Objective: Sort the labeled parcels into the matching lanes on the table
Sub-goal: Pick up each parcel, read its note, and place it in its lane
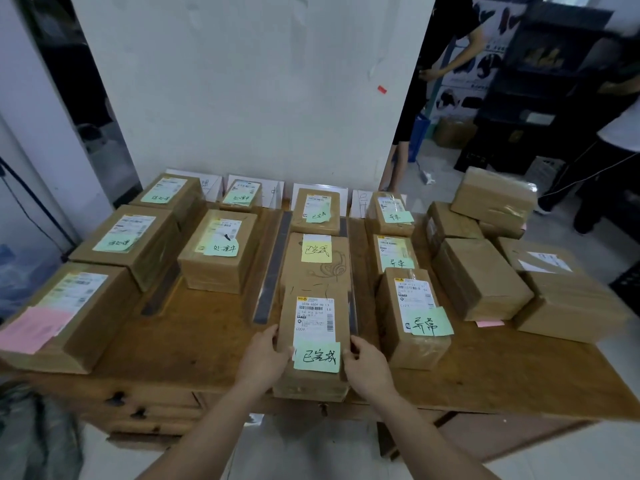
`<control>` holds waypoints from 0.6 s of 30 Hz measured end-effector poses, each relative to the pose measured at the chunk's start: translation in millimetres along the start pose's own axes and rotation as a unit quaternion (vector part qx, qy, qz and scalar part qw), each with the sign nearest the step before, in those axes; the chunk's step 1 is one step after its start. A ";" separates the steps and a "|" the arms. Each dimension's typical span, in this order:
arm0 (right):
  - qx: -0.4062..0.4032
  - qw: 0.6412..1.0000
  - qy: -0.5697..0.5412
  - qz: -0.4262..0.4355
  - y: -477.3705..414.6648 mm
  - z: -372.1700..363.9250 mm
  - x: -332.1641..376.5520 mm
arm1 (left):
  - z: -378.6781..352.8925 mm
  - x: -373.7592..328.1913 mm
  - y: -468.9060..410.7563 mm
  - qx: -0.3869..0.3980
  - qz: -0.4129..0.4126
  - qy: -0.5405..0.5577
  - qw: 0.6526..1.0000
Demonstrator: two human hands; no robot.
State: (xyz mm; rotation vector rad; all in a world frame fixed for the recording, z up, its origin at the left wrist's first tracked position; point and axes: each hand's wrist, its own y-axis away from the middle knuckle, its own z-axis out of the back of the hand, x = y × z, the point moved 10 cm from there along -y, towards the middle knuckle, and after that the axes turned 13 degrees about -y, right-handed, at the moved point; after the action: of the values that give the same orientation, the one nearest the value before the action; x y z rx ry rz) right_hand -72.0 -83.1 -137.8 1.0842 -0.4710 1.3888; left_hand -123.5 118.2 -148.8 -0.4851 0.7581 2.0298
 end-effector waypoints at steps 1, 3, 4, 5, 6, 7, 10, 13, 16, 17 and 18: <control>-0.003 1.000 0.009 0.009 2.1 2.3 5.7 | 3.0 -3.9 -1.5 -0.008 -0.011 -0.013 1.000; -0.013 0.999 0.024 0.035 5.9 9.2 19.4 | 11.2 -16.2 -4.2 -0.030 -0.038 -0.041 0.998; -0.019 0.998 0.031 0.053 7.6 14.0 27.1 | 15.2 -24.1 -5.6 -0.041 -0.054 -0.055 0.996; -0.022 0.996 0.040 0.071 9.3 18.5 34.9 | 19.6 -33.9 -6.2 -0.052 -0.073 -0.069 0.994; -0.027 0.994 0.049 0.093 11.6 24.3 43.8 | 23.5 -44.6 -7.4 -0.062 -0.088 -0.085 0.991; -0.032 0.991 0.061 0.113 12.9 30.6 51.9 | 26.6 -56.7 -8.6 -0.072 -0.105 -0.108 0.986; -0.061 0.978 0.108 0.169 14.1 59.0 75.7 | 37.4 -103.5 -7.9 -0.116 -0.154 -0.184 0.964; -0.098 0.960 0.148 0.215 11.6 96.6 94.1 | 42.5 -158.9 -0.8 -0.156 -0.219 -0.239 0.933; -0.144 0.942 0.192 0.233 6.7 143.1 100.9 | 37.2 -214.6 7.7 -0.181 -0.279 -0.292 0.897; -0.154 0.938 0.210 0.229 4.0 158.6 99.8 | 33.1 -232.5 10.5 -0.187 -0.295 -0.304 0.886; -0.161 0.934 0.226 0.225 2.0 174.6 98.4 | 28.1 -250.9 13.2 -0.196 -0.312 -0.312 0.876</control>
State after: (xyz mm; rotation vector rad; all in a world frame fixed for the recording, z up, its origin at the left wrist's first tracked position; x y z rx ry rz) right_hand 0.1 -173.2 26.1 0.3738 -0.6021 1.8240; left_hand -3.4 -21.0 24.8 -0.2195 -0.2058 1.5571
